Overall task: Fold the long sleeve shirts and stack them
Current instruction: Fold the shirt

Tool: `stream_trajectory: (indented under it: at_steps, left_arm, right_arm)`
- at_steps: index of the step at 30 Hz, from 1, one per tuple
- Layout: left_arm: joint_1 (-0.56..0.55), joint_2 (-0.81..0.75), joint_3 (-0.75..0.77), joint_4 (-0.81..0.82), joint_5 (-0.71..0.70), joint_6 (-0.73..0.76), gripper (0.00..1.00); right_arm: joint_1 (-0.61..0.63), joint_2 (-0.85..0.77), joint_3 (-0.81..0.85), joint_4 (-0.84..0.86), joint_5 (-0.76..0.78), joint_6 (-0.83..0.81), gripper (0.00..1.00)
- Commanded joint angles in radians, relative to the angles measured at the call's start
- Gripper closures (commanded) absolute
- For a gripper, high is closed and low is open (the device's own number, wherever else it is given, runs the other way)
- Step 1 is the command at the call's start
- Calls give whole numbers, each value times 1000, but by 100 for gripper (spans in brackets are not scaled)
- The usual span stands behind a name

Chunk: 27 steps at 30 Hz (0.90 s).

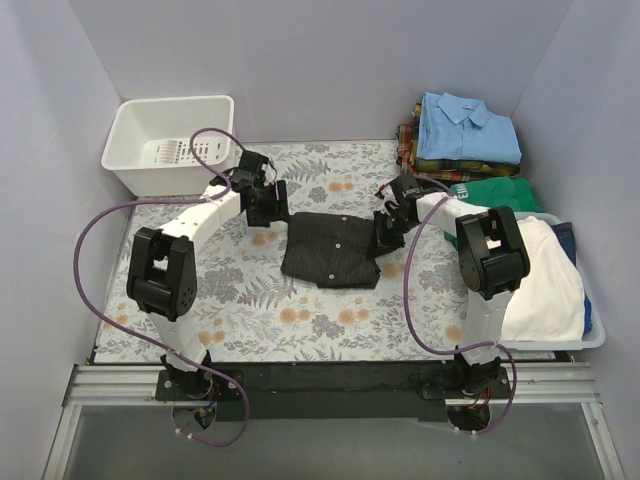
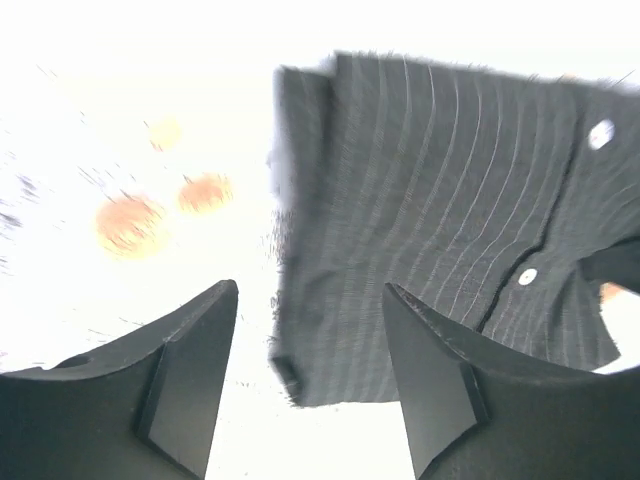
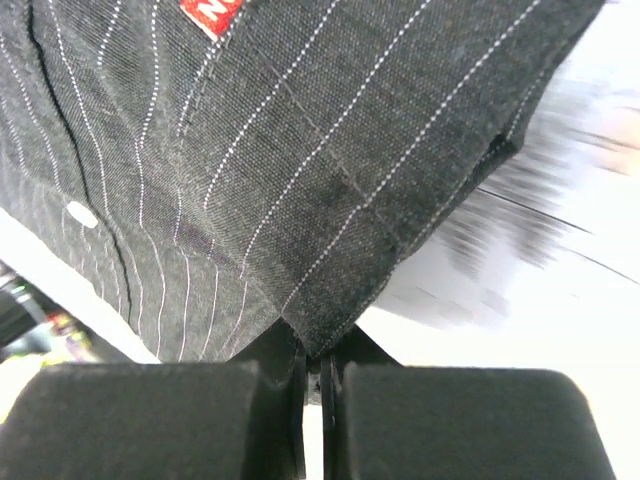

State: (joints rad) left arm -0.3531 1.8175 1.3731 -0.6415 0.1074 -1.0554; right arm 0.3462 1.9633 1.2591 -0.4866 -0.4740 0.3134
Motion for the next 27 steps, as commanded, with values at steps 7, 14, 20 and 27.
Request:
stream_trajectory:
  at_steps: [7, 14, 20, 27]
  left_arm:
    - [112, -78, 147, -9, 61, -34, 40]
    - [137, -50, 227, -9, 94, -35, 39]
    - [152, -27, 271, -21, 89, -41, 39]
    - [190, -29, 273, -17, 78, -94, 39]
  right_arm:
    - [-32, -129, 236, -314, 502, -204, 99]
    - [-27, -175, 479, -399, 800, -287, 99]
    - [100, -219, 614, -382, 1139, -385, 99]
    - [431, -218, 467, -196, 1519, -597, 99]
